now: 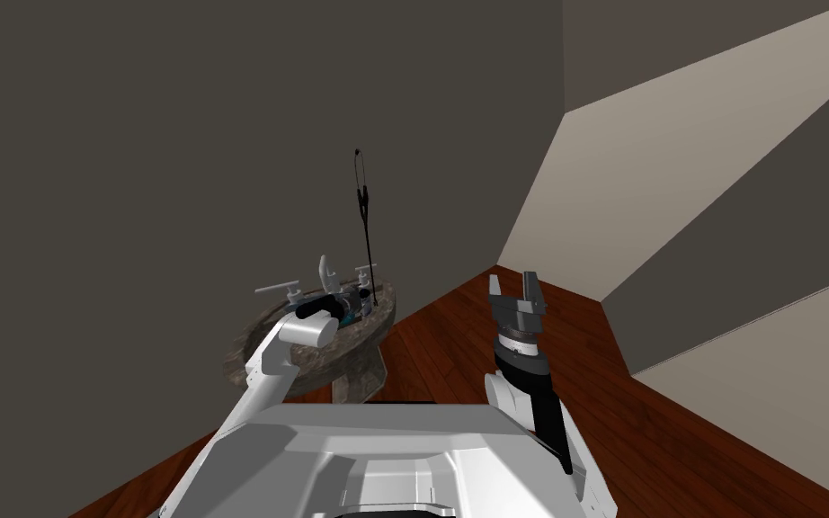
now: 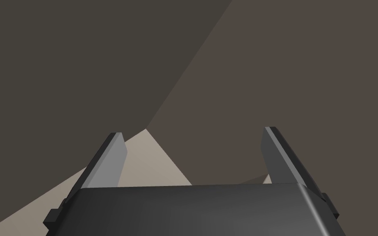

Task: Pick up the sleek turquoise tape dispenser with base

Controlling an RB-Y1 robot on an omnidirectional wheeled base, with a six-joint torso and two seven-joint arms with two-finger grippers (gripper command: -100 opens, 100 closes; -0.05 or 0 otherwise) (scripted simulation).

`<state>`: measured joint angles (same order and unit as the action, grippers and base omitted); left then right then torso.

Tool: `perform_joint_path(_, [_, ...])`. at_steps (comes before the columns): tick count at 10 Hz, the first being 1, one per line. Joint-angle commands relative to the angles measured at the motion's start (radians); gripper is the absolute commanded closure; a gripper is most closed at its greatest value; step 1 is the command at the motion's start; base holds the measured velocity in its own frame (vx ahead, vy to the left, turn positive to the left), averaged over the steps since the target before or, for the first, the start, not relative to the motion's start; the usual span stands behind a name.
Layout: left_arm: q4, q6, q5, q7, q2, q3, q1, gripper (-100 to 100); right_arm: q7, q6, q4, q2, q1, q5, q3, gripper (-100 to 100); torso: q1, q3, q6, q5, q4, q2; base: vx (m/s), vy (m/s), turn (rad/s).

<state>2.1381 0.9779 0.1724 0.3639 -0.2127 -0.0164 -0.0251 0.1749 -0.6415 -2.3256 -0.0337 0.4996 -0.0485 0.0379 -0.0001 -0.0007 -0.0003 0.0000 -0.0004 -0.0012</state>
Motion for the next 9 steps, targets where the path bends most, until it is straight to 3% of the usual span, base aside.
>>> perform_joint_path(1, [-0.002, 0.028, 0.004, 0.001, -0.004, 0.002, 0.002, -100, 0.000, 0.000, 0.000, 0.000, 0.000, 0.000, 0.000, 0, 0.000, 0.000, 0.000, 0.000, 0.000, 0.000, 0.005, -0.002, 0.000])
perform_joint_path(9, [-0.048, 0.247, -0.002, 0.025, -0.038, 0.013, 0.077, -100, 0.000, 0.000, 0.000, 0.000, 0.000, 0.000, 0.000, 0, 0.000, 0.000, 0.000, 0.000, 0.000, 0.000, 0.015, -0.002, 0.007])
